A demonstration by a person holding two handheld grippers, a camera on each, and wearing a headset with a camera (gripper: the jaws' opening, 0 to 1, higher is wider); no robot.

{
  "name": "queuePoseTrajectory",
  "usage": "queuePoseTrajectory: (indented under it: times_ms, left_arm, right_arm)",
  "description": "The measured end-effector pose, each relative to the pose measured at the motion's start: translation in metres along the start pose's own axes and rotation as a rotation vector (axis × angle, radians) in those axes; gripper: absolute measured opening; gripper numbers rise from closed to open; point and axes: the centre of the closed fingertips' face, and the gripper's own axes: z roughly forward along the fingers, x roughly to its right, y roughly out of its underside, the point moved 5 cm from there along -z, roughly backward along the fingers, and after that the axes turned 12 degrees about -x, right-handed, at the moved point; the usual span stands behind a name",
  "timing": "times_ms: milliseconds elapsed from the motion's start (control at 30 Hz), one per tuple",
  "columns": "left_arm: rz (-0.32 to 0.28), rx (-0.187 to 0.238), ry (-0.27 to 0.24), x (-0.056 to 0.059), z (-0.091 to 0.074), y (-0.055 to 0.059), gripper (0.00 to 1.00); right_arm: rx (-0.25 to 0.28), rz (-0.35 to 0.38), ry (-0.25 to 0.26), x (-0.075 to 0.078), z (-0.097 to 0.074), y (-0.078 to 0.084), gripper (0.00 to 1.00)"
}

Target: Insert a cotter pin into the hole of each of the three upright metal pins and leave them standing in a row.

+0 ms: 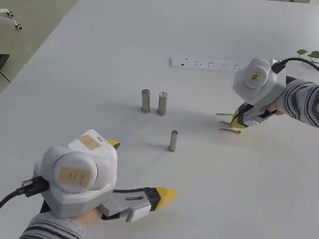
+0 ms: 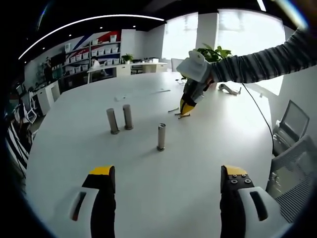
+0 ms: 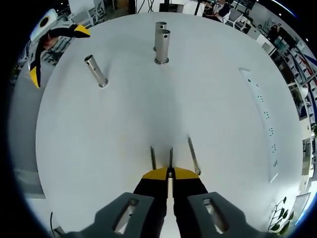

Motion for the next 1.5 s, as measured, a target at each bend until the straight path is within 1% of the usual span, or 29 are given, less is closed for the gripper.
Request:
queuePoseTrajectory:
  times_ms: [67,133,200,267,300,367,433,467,600,667,767,833,867,900,933,967,1000,1033,1100,1200,1267,1333,1400,1467,1500]
  left_arm:
    - [0.005,-0.005,0.004,0.001,0.0,0.001,0.84]
    - [0.013,-0.013,0.007,0.001,0.0,0.002,0.82]
    - [0.014,-0.014,0.007,0.001,0.0,0.001,0.8]
    - [0.007,-0.014,0.015,0.001,0.0,0.001,0.77]
    - [0.001,-0.019,0.016,0.001,0.0,0.002,0.75]
    - [0.01,-0.031,0.02,0.001,0.0,0.003,0.73]
    - [0.021,-0.043,0.019,0.001,0.0,0.004,0.7]
    - [0.023,-0.043,0.022,0.002,0.0,0.003,0.69]
    - [0.006,-0.041,0.036,0.002,0.0,-0.001,0.61]
    - [0.01,-0.041,0.037,0.003,0.001,-0.003,0.6]
    - [0.026,-0.035,0.038,0.004,0.0,-0.008,0.58]
    - [0.03,-0.027,0.042,0.005,0.0,-0.013,0.55]
    - [0.035,-0.02,0.048,0.006,0.0,-0.016,0.54]
    - [0.035,-0.015,0.051,0.006,0.0,-0.018,0.52]
    - [0.037,-0.015,0.048,0.006,0.0,-0.021,0.49]
    - [0.038,-0.017,0.048,0.006,0.0,-0.021,0.43]
    - [0.037,-0.02,0.058,0.007,0.0,-0.023,0.39]
    - [0.027,-0.017,0.065,0.007,0.0,-0.025,0.36]
    - [0.022,-0.003,0.072,0.008,-0.001,-0.029,0.36]
    - [0.04,-0.006,0.074,0.01,0.0,-0.035,0.36]
    - [0.05,0.0,0.08,0.011,0.0,-0.04,0.36]
    - [0.045,0.009,0.092,0.014,0.001,-0.045,0.35]
    - [0.04,0.021,0.103,0.017,0.001,-0.05,0.33]
    - [0.032,0.027,0.115,0.019,0.002,-0.054,0.32]
    - [0.023,0.033,0.121,0.019,0.003,-0.056,0.3]
  right_arm:
    - [-0.005,-0.002,0.003,0.0,0.0,0.0,0.0]
    - [-0.008,-0.029,0.018,-0.001,-0.001,-0.001,0.0]
    - [-0.007,-0.023,0.02,-0.001,-0.003,0.0,0.0]
    - [-0.011,-0.023,0.036,0.0,-0.004,0.001,0.0]
    - [-0.004,-0.025,0.045,0.001,-0.006,0.001,0.0]
    - [0.015,-0.018,0.05,0.0,-0.01,0.001,0.0]
    - [0.034,-0.024,0.066,-0.001,-0.016,0.0,0.0]
    - [0.054,-0.023,0.079,-0.002,-0.02,-0.002,0.0]
    - [0.1,-0.04,0.093,-0.011,-0.032,-0.006,0.0]
    - [0.116,-0.052,0.099,-0.017,-0.035,-0.008,0.0]
    - [0.144,-0.071,0.115,-0.026,-0.041,-0.012,0.0]
    - [0.173,-0.093,0.121,-0.034,-0.046,-0.016,0.0]
    - [0.189,-0.114,0.134,-0.036,-0.048,-0.018,0.0]
    - [0.192,-0.126,0.133,-0.042,-0.05,-0.019,0.0]
    - [0.192,-0.129,0.131,-0.045,-0.052,-0.02,0.0]
    - [0.203,-0.148,0.145,-0.041,-0.048,-0.023,0.0]
    - [0.208,-0.164,0.155,-0.043,-0.05,-0.024,0.0]
    - [0.213,-0.171,0.159,-0.048,-0.053,-0.026,0.0]
    - [0.229,-0.182,0.165,-0.055,-0.058,-0.03,0.0]
    - [0.253,-0.201,0.172,-0.063,-0.064,-0.036,0.0]
    - [0.284,-0.205,0.175,-0.07,-0.069,-0.04,0.0]
    - [0.312,-0.216,0.174,-0.078,-0.073,-0.045,0.0]
    - [0.331,-0.233,0.184,-0.084,-0.077,-0.049,0.0]
    - [0.35,-0.247,0.186,-0.089,-0.078,-0.052,0.0]
    - [0.357,-0.252,0.184,-0.091,-0.079,-0.053,0.0]
